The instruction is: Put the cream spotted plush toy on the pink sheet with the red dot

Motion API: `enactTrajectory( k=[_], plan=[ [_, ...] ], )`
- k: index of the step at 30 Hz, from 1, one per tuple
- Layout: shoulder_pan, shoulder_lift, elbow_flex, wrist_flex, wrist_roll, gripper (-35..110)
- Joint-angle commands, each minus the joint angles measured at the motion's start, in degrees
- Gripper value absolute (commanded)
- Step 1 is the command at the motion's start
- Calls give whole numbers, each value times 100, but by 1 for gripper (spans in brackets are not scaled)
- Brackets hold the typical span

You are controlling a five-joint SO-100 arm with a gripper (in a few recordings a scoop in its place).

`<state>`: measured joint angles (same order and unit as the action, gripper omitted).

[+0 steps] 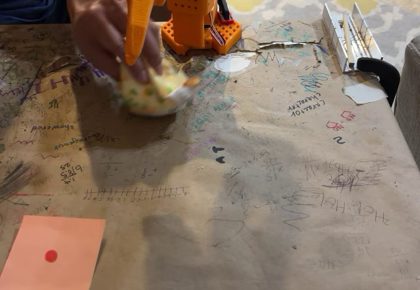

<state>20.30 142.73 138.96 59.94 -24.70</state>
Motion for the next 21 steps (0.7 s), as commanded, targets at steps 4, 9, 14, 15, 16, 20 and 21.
enactTrajectory(
  k=[4,9,14,15,16,20,21],
  plan=[
    [-1775,5045,3340,791,519,35],
    [-1758,5045,3340,791,519,35],
    [-1723,5045,3340,791,554,35],
    [-1723,5045,3340,791,571,35],
    [-1731,5045,3340,782,580,35],
    [-1846,5045,3340,791,519,34],
    [-1863,5045,3340,835,483,35]
  ],
)
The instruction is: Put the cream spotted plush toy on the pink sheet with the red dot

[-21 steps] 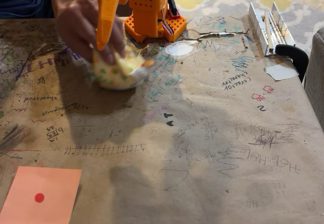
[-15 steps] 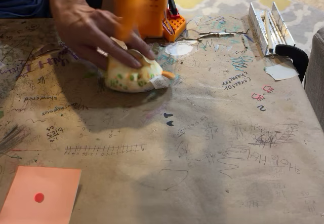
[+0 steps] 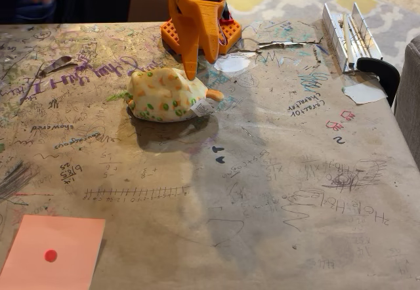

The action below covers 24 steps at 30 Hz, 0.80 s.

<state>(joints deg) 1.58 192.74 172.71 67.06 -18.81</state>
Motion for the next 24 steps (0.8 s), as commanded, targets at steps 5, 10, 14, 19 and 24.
enactTrajectory(
  k=[5,10,14,19,24],
  plan=[
    [-44,44,-79,272,-114,35],
    [-422,44,-527,325,686,37],
    [-817,35,-510,290,1116,25],
    [-158,35,-185,255,1020,0],
    [-18,35,-158,308,1046,0]
  ],
)
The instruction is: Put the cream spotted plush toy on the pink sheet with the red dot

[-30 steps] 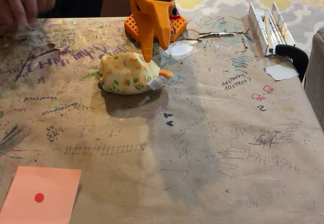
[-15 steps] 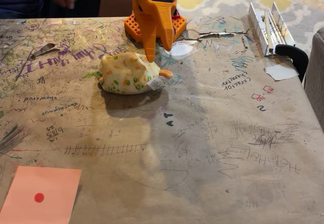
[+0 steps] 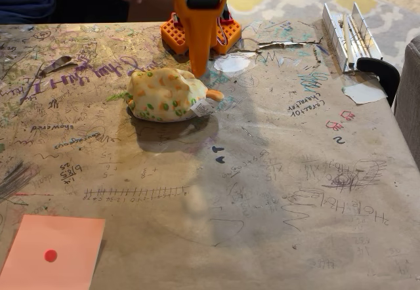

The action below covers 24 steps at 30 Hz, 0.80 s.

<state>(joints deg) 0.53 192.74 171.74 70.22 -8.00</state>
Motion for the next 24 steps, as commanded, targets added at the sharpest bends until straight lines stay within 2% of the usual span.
enactTrajectory(
  k=[1,9,24],
  plan=[
    [79,35,-62,-9,-26,0],
    [-360,35,-53,-70,44,0],
    [-185,35,-53,-79,211,0]
  ],
)
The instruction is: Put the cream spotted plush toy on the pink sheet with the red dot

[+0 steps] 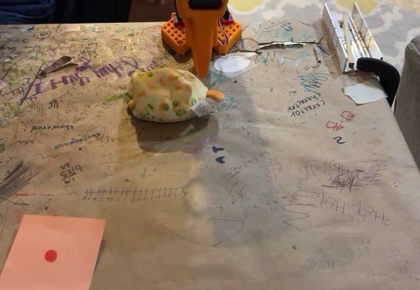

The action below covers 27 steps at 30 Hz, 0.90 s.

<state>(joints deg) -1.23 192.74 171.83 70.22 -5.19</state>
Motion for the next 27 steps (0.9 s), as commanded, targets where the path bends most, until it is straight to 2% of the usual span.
enactTrajectory(
  k=[1,27],
  plan=[
    [-9,35,-62,-79,-70,0],
    [70,35,-62,-88,-44,0]
  ],
)
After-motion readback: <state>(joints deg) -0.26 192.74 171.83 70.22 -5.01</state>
